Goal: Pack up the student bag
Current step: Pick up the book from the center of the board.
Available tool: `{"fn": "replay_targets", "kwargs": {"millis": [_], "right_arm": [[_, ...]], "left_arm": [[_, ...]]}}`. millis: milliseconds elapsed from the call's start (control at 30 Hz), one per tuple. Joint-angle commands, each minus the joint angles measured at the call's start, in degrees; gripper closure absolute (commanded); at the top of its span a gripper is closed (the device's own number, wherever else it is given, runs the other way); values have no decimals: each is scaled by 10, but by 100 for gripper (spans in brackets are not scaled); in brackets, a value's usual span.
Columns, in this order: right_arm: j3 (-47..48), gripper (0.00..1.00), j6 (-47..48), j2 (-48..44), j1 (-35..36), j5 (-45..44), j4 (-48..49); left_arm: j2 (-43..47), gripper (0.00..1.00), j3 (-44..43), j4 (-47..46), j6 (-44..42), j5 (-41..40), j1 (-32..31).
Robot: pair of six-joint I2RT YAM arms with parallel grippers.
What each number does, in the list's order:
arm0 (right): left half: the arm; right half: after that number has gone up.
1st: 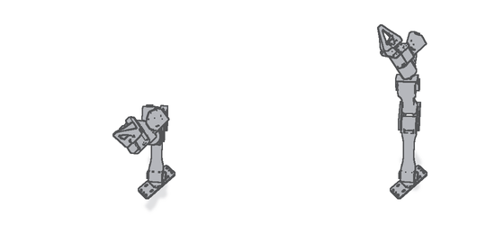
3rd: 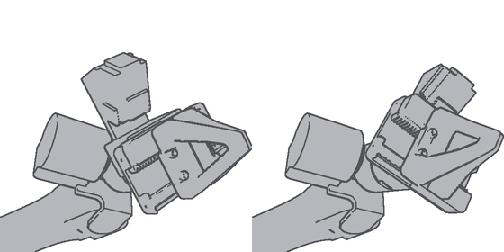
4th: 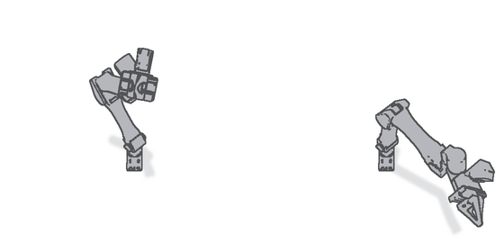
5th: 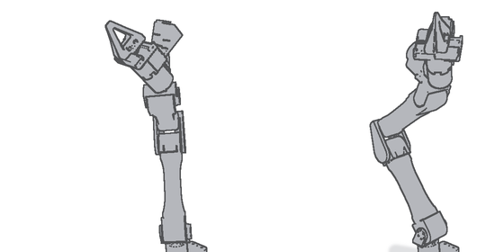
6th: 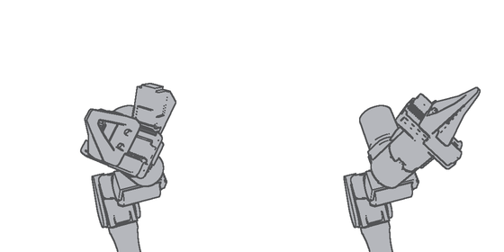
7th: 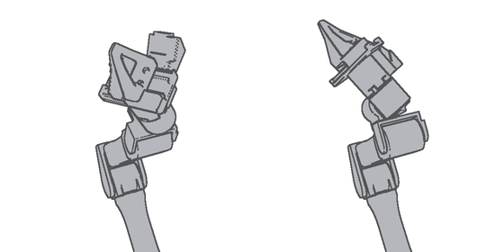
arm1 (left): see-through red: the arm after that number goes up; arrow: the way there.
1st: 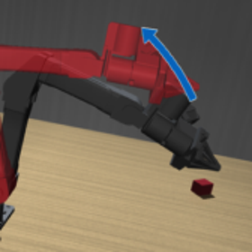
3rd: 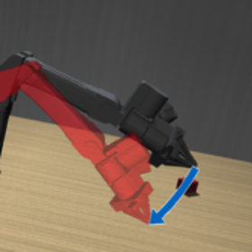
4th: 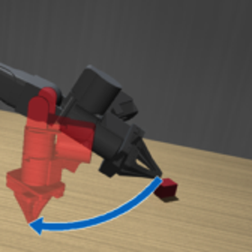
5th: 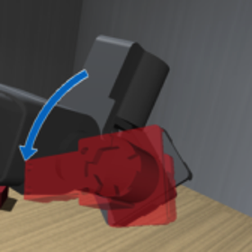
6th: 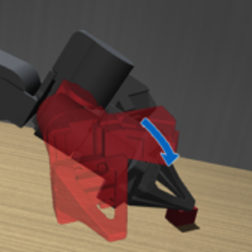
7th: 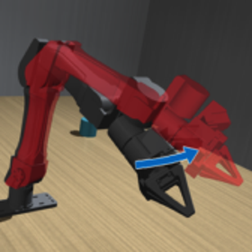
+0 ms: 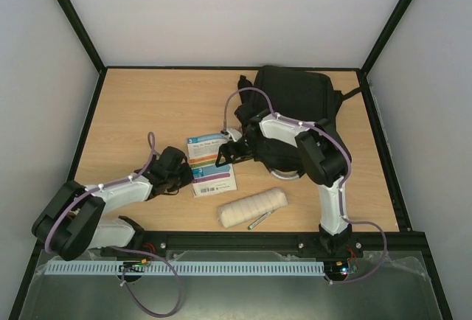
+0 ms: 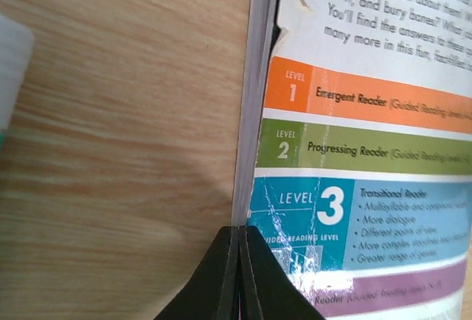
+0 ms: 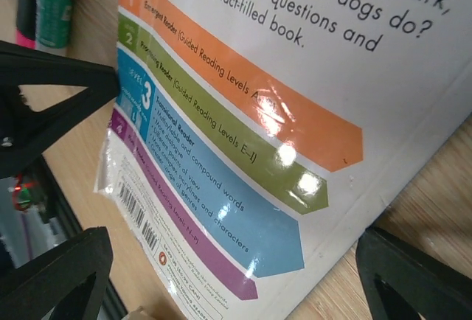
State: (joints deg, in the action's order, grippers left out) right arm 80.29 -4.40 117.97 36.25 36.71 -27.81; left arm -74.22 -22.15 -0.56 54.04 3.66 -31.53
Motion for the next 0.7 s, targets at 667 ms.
{"fn": "replay_targets", "kwargs": {"millis": [667], "right_arm": [[8, 28, -44, -57, 15, 187, 25]], "left_arm": [[-83, 97, 61, 61, -2, 11, -8]]}}
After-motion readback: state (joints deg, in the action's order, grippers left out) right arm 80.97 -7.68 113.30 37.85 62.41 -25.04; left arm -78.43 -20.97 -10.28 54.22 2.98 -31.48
